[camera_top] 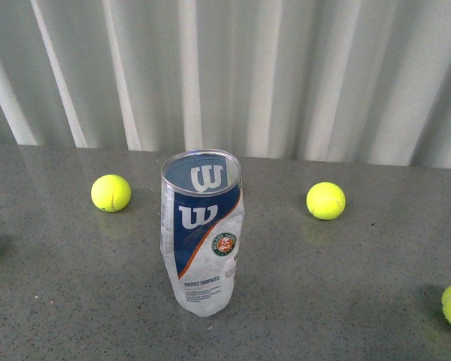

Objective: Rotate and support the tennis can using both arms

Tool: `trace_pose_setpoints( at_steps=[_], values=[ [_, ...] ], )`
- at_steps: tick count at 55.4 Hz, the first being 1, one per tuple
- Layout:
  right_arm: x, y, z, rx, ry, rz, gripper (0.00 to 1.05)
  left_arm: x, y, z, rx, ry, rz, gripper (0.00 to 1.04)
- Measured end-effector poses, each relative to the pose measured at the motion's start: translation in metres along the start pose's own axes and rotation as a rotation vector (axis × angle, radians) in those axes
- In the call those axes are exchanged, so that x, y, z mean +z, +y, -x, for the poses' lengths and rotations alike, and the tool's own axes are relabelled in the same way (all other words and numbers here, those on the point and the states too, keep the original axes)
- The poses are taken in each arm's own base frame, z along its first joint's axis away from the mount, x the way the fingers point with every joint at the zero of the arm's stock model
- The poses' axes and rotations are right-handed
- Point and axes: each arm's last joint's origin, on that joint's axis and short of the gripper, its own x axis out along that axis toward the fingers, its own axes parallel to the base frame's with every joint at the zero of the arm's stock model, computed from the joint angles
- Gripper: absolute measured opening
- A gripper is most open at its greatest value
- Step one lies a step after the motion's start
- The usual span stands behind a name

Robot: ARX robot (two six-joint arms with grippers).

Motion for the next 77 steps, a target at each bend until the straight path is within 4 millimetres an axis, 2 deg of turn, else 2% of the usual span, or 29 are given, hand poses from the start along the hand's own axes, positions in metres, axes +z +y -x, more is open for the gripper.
trace_pose_setpoints(
  at_steps=[14, 35, 55, 77],
  values=[
    [0.000, 0.000, 0.000, -0.002, 0.000, 0.000, 0.98, -0.027, -0.002, 0.021, -0.009, 0.009, 0.027, 0.03],
    [0.000, 0.000, 0.000, -0.002, 0.000, 0.000, 0.98, -0.049, -0.002, 0.046, -0.009, 0.006, 0.038, 0.04],
    [0.000, 0.000, 0.000, -0.002, 0.000, 0.000, 0.98, -0.059, -0.003, 0.059, -0.009, -0.001, 0.040, 0.04],
    [0.000, 0.000, 0.000, -0.002, 0.000, 0.000, 0.98, -0.057, -0.002, 0.068, -0.009, -0.027, 0.041, 0.04]
  ],
)
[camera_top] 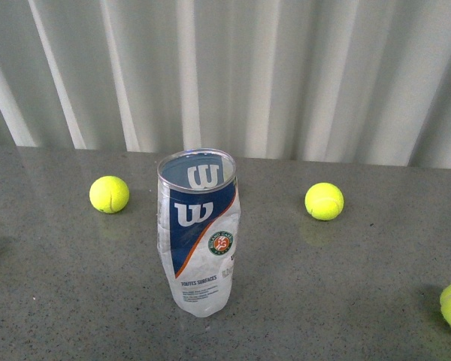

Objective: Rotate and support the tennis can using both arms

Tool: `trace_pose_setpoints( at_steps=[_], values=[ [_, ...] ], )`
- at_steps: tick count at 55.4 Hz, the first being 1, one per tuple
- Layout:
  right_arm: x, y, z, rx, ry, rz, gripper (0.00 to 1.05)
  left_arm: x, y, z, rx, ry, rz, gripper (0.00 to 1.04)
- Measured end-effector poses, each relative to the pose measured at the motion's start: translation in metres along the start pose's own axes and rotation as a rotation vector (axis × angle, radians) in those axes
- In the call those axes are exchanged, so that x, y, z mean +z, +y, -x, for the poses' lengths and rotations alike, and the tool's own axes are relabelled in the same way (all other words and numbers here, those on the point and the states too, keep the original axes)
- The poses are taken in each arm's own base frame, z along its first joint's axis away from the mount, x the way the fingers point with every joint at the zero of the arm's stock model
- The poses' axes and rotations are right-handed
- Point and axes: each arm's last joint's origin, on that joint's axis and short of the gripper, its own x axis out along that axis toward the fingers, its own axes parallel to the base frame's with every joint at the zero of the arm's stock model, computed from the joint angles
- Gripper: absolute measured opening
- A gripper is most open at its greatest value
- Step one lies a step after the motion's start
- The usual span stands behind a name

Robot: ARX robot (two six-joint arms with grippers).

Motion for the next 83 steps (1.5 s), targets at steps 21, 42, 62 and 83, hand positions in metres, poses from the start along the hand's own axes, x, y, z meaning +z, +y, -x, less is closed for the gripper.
trace_pose_setpoints(
  at_steps=[21, 42, 62, 83],
  values=[
    [0.000, 0.000, 0.000, 0.000, 0.000, 0.000, 0.98, -0.003, 0.000, 0.016, 0.000, 0.003, 0.000, 0.04],
    [0.000, 0.000, 0.000, 0.000, 0.000, 0.000, 0.98, -0.003, 0.000, 0.016, 0.000, 0.005, 0.001, 0.26],
    [0.000, 0.000, 0.000, 0.000, 0.000, 0.000, 0.98, -0.003, 0.000, 0.016, 0.000, 0.006, 0.001, 0.90],
    [0.000, 0.000, 0.000, 0.000, 0.000, 0.000, 0.98, -0.003, 0.000, 0.016, 0.000, 0.006, 0.001, 0.98]
  ],
)
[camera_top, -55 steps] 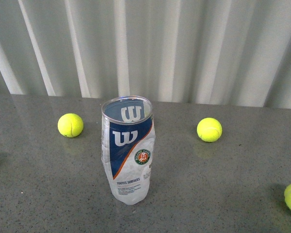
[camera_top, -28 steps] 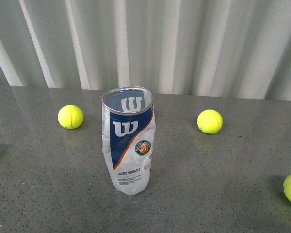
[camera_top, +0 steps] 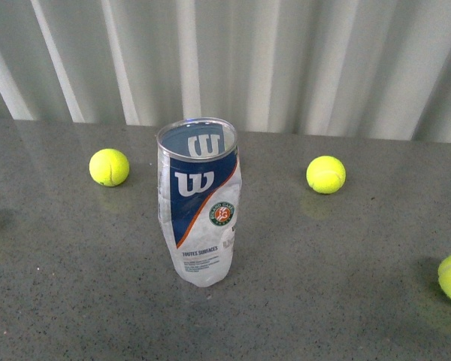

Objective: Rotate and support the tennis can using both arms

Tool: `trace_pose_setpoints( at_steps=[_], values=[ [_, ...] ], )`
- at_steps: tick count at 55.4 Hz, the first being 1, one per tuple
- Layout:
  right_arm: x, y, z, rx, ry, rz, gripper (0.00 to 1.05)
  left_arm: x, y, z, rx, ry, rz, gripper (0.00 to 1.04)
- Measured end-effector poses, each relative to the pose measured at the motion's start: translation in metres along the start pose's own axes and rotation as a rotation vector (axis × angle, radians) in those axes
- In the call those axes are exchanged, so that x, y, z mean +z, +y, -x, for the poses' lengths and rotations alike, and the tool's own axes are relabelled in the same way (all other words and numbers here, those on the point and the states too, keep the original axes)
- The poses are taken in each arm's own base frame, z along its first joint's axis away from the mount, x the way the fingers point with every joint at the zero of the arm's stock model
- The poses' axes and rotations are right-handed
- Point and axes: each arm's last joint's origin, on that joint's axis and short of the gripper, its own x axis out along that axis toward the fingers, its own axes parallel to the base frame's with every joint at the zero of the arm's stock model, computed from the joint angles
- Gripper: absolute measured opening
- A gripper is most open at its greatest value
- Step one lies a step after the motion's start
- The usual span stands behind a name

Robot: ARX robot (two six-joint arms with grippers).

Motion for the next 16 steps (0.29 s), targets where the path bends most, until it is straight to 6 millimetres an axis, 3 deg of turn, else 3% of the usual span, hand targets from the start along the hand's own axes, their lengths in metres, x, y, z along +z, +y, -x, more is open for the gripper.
trace_pose_setpoints(
  at_steps=[16],
  values=[
    [0.0000, 0.0000, 0.0000, 0.000, 0.000, 0.000, 0.98, 0.0000, 0.0000, 0.0000, 0.000, 0.000, 0.000, 0.98]
  ],
)
